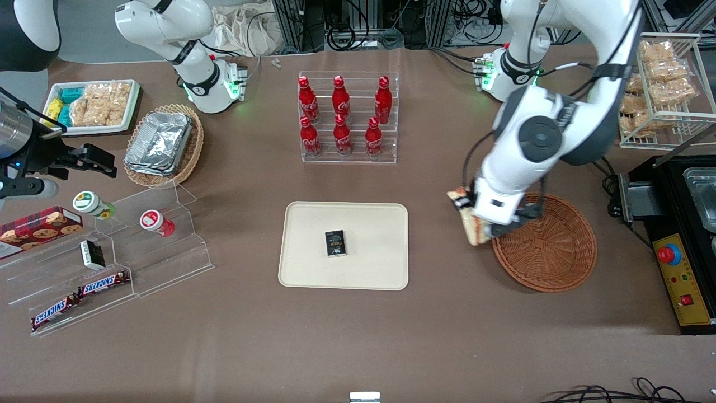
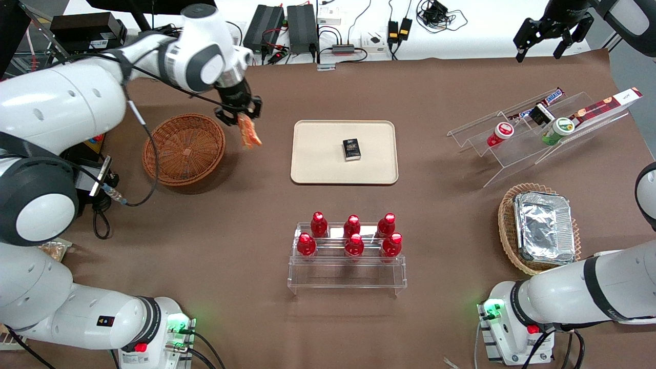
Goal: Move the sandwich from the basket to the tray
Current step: 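Carry the held sandwich over to the cream tray, then lower the sandwich onto the tray beside the black packet and open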
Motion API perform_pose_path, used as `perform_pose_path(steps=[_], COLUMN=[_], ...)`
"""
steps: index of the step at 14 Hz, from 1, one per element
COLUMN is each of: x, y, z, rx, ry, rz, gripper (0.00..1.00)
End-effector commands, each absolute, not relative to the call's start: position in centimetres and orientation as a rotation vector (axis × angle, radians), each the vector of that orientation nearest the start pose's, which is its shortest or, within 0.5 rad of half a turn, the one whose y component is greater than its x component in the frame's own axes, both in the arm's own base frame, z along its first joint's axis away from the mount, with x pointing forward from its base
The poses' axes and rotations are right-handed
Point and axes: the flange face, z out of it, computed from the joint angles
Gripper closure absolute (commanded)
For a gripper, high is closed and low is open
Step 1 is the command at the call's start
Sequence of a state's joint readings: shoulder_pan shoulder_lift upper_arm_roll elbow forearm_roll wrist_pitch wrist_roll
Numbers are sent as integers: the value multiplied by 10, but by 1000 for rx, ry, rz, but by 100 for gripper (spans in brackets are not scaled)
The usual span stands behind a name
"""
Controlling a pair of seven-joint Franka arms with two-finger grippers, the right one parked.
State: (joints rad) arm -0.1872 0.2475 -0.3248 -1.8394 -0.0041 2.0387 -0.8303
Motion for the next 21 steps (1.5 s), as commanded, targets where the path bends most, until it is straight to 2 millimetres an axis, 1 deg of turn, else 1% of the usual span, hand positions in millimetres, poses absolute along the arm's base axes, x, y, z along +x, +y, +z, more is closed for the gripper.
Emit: perform_pose_path(steps=[1,2,4,5,6,8,9,12,14,15,16,17,18,20,21], x=[537,533,523,527,533,541,546,556,559,560,560,560,559,561,562], y=[-338,-351,-384,-390,-398,-417,-420,-422,-423,-423,-424,-425,-424,-422,-422], z=[366,353,326,309,296,284,277,246,229,223,220,219,220,230,247], rx=[-3239,-3253,-3284,-3289,-3290,-3289,-3274,-3234,-3211,-3209,-3209,-3203,-3191,-3186,-3188], ry=[-137,3,84,110,159,106,99,88,60,24,-32,-49,-42,-96,-127], rz=[154,161,130,91,21,-30,-53,-70,-103,-138,-166,-193,-214,-229,-263], gripper=[100,100,100,100,100,100,100,100,84,71,35,9,1,1,1])
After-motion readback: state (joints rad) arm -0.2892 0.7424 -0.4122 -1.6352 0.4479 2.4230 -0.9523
